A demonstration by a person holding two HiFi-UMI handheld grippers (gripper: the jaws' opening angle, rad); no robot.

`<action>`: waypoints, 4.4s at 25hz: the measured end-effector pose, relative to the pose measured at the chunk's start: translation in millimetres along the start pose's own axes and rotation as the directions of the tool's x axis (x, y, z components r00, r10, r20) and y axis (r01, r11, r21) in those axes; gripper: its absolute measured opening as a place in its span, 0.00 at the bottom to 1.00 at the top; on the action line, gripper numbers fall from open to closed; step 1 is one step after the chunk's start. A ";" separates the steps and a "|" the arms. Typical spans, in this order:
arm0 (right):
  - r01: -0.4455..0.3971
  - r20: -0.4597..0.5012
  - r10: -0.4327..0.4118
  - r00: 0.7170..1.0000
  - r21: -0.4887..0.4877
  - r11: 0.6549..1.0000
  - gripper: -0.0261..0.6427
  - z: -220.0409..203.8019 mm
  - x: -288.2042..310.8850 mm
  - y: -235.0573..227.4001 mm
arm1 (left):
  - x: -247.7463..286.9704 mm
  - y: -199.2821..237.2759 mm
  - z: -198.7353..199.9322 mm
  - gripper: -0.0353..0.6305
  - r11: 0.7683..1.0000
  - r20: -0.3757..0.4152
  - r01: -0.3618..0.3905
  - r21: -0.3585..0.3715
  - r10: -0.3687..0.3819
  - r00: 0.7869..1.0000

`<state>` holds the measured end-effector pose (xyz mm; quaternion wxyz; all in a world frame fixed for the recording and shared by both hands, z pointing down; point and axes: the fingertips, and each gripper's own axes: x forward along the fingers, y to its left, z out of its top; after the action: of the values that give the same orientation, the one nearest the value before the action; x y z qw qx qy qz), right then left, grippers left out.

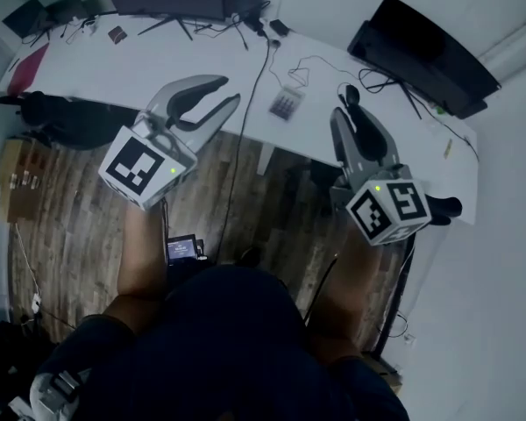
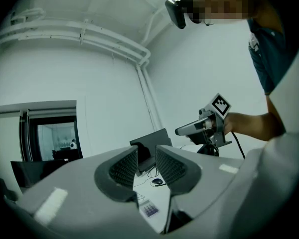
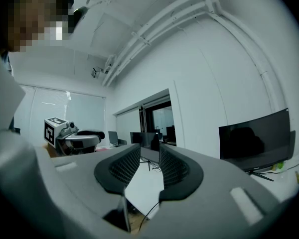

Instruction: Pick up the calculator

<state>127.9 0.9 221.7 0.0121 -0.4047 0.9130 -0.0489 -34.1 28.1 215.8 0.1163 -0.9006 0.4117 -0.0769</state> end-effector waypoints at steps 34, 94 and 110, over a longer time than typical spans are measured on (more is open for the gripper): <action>0.289 -0.057 -0.288 0.956 0.010 0.957 0.19 -5.2 87.2 -109.2 | 174.6 99.0 -23.0 0.21 0.955 0.130 0.297 0.004 -0.295 0.947; 0.211 -0.424 -0.067 0.903 0.303 0.929 0.19 -226.2 264.7 -270.4 | 329.2 175.6 -289.4 0.22 0.909 -0.232 0.158 -0.385 -0.261 0.937; 0.267 -0.572 0.065 0.818 0.476 0.838 0.19 -370.6 255.1 -260.1 | 326.0 113.7 -433.3 0.26 0.767 -0.375 0.063 -0.638 -0.381 0.845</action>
<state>125.6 -332.1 620.7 -0.1495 -0.4017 0.7998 -0.4202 -6.3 -354.8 615.1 -0.2934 -0.8845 0.3163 -0.1778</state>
